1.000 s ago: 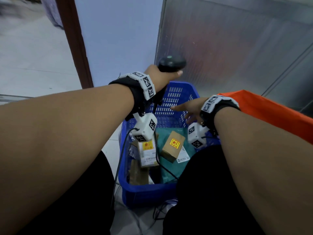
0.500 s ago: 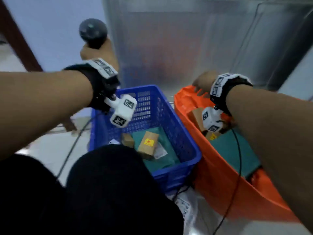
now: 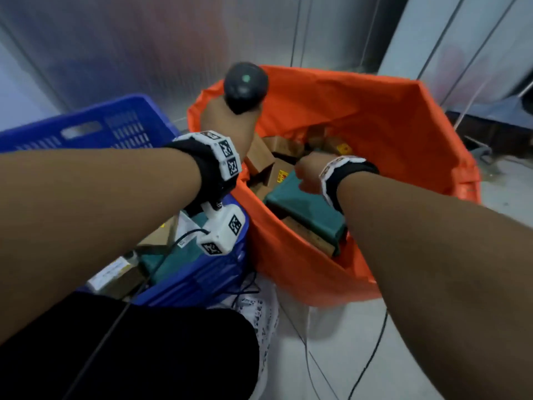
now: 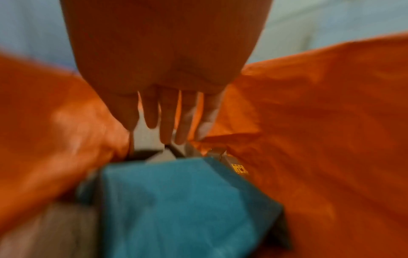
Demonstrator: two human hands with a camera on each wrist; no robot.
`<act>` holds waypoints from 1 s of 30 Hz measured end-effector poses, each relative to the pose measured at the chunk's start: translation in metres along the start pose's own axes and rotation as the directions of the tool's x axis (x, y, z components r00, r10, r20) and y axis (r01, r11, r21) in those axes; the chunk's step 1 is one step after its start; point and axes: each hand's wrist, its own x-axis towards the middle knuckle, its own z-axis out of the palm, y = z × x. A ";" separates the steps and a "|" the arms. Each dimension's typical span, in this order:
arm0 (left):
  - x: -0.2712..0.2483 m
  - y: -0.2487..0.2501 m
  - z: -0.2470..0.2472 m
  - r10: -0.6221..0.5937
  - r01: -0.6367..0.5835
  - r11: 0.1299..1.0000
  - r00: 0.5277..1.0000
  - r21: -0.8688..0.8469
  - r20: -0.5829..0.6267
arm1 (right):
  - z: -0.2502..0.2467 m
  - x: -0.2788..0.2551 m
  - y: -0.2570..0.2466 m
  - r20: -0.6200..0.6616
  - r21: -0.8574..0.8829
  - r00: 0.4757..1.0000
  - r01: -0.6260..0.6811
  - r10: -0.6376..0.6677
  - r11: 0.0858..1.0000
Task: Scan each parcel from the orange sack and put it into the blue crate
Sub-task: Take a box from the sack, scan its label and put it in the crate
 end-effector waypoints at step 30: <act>-0.039 -0.032 0.019 0.133 -0.341 0.849 0.876 0.403 0.463 | 0.058 -0.014 -0.060 -0.078 0.067 0.997 0.018 -0.013 0.998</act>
